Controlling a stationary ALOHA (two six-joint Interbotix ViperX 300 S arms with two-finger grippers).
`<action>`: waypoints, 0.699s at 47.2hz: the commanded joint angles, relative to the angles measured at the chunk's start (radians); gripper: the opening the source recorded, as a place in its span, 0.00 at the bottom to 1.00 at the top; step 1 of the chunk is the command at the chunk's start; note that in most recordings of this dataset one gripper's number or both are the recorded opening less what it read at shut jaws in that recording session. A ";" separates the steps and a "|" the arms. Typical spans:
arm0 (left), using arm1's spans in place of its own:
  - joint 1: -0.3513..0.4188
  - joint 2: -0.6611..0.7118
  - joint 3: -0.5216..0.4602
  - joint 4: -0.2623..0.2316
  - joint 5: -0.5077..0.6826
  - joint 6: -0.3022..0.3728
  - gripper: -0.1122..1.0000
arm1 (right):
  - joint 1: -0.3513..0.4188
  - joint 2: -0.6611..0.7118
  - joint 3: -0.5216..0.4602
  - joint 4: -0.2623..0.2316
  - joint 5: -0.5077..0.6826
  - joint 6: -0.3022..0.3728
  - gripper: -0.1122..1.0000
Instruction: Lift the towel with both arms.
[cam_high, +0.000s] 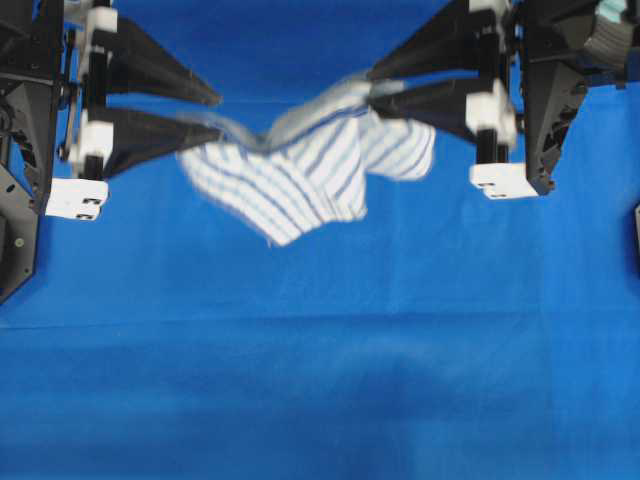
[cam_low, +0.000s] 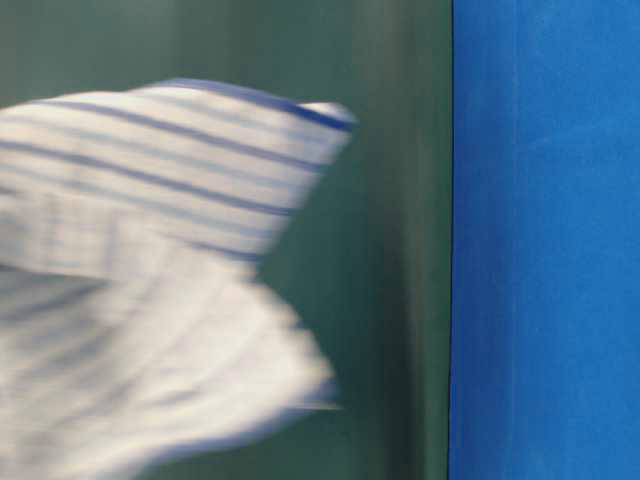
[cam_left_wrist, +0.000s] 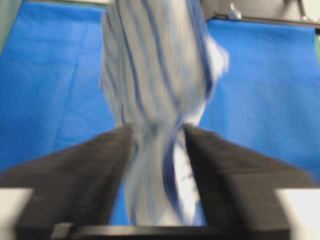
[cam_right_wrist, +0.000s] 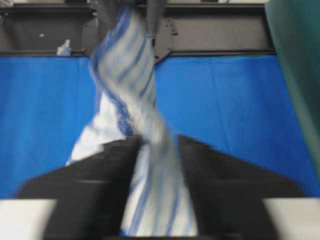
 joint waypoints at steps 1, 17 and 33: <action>0.003 -0.005 -0.023 0.002 -0.009 0.000 0.58 | -0.003 -0.017 -0.008 -0.015 -0.003 0.003 0.59; 0.000 0.008 0.035 0.002 -0.018 0.040 0.91 | -0.003 -0.015 0.063 -0.018 -0.018 0.023 0.66; -0.014 0.114 0.209 0.002 -0.212 0.040 0.91 | -0.003 0.005 0.307 -0.017 -0.176 0.117 0.66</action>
